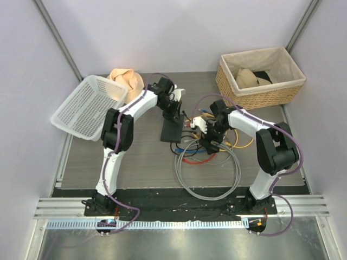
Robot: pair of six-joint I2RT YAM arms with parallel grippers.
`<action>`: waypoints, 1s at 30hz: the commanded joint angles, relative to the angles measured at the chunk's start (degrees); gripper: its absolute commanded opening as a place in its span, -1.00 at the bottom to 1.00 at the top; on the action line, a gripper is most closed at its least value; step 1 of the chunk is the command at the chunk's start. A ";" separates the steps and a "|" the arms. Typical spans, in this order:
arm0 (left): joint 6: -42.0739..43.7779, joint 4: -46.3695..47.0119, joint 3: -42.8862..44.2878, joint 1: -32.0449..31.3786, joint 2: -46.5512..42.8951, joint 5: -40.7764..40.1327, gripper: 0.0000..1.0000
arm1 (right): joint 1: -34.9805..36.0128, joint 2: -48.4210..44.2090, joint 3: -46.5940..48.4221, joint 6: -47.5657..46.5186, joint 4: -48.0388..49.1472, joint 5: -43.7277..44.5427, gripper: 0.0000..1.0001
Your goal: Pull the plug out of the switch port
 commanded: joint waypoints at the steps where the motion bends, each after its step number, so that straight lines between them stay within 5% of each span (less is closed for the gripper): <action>1: -1.69 0.44 2.44 -3.05 4.15 -3.30 -1.00 | -4.09 4.17 1.76 6.80 9.78 6.34 0.80; 9: -3.36 3.42 4.20 -6.04 6.26 -4.45 -1.00 | -7.35 8.05 4.49 12.94 8.64 6.69 0.79; 14: -4.51 2.64 3.33 -6.92 6.53 -23.56 -1.00 | -9.28 9.81 5.63 17.00 8.02 6.07 0.74; 16: -4.60 0.97 0.71 -5.18 5.04 -25.28 -1.00 | -10.33 9.90 5.54 17.00 8.20 7.30 0.70; 27: -3.89 2.20 -11.52 4.94 -8.15 -23.27 -1.00 | -19.92 9.64 5.81 15.95 8.11 10.29 0.63; 30: -4.59 2.63 -12.14 4.77 -8.42 -18.18 -1.00 | -18.79 7.01 9.31 17.69 4.78 3.55 0.64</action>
